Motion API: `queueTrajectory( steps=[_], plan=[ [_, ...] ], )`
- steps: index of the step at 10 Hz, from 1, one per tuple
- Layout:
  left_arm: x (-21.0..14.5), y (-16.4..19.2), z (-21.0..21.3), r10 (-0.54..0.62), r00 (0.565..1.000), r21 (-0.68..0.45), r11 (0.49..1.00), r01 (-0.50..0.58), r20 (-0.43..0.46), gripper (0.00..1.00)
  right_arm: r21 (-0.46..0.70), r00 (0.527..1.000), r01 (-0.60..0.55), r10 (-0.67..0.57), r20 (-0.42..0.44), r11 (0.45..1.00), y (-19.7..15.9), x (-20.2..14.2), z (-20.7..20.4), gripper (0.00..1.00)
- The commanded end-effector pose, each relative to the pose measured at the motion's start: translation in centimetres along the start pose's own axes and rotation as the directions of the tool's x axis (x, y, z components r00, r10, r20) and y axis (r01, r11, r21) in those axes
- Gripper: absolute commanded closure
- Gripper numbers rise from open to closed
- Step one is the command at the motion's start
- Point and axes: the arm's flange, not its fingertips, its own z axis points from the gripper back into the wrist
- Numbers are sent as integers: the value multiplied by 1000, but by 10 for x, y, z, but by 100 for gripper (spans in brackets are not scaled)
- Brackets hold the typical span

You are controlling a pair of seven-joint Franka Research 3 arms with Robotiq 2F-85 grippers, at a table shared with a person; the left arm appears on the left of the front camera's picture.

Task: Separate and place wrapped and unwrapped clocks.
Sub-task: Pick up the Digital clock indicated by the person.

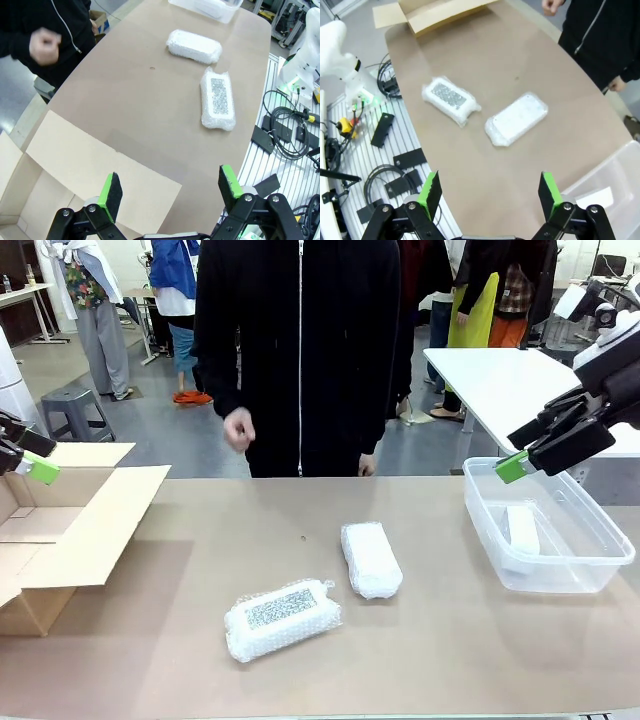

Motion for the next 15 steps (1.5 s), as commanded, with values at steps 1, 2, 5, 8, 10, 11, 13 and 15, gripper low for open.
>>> queueTrajectory(
  steps=[1, 2, 5, 8, 10, 11, 13, 15],
  plan=[
    [-1, 2, 0, -12, 1000, -14, 1000, 12, 13, 0, 15, 999, -45, 45, 13, 999, 11, -27, -14, 0],
    [-1, 2, 0, -12, 1000, -14, 1000, 12, 13, 0, 0, 1000, 0, 0, 0, 1000, 0, 0, 0, 0],
    [-1, 2, 0, -12, 1000, -14, 1000, 12, 13, 0, 0, 1000, 0, 0, 0, 1000, 0, 0, 0, 0],
    [-1, 2, 0, -12, 1000, -14, 1000, 12, 13, 0, 0, 1000, 0, 0, 0, 1000, 0, 0, 0, 0],
    [-1, 2, 0, -12, 1000, -14, 1000, 12, 13, 0, 0, 1000, 0, 0, 0, 1000, 0, 0, 0, 0],
    [-1, 2, 0, -12, 1000, -14, 1000, 12, 13, 0, 0, 1000, 0, 0, 0, 1000, 0, 0, 0, 0],
    [-1, 2, 0, -12, 1000, -14, 1000, 12, 13, 0, 0, 1000, 0, 0, 0, 1000, 0, 0, 0, 0],
    [-1, 2, 0, -12, 1000, -14, 1000, 12, 13, 0, 0, 1000, 0, 0, 0, 1000, 0, 0, 0, 0]
  ],
)
